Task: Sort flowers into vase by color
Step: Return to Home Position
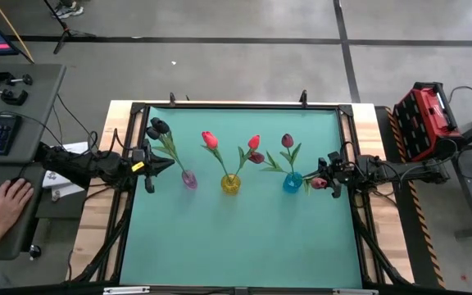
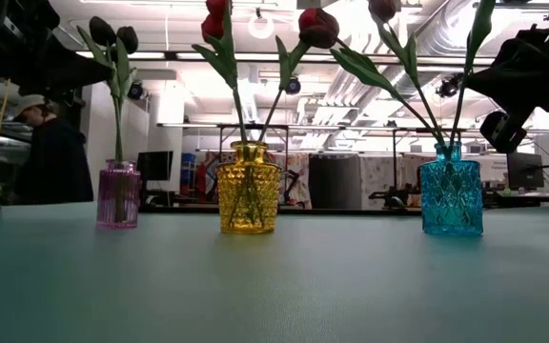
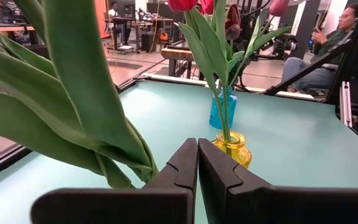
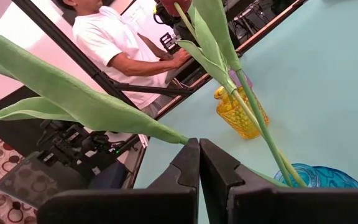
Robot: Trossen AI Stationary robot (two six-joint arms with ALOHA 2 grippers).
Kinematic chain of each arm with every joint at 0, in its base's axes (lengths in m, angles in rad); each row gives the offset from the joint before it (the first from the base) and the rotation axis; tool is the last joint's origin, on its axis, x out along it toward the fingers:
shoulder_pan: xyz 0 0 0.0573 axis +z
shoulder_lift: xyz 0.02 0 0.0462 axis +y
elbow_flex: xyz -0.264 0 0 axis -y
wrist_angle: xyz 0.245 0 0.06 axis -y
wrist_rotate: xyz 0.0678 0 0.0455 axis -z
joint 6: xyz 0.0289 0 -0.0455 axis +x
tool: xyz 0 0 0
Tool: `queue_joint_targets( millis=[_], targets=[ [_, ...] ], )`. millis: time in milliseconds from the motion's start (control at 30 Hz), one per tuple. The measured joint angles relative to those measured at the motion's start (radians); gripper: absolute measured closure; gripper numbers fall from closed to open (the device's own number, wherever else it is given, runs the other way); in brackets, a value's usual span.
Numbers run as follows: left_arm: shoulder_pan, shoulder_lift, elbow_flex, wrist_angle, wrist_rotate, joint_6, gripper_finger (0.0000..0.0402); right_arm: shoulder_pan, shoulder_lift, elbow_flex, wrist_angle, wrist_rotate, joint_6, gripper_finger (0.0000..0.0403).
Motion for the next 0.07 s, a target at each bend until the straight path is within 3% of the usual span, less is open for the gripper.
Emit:
queue_joint_targets(
  millis=[67],
  targets=[
    [0.000,0.000,0.000,0.000,0.000,0.000,0.0401,0.000,0.000,0.000,0.000,0.000,0.000,0.0402]
  ],
)
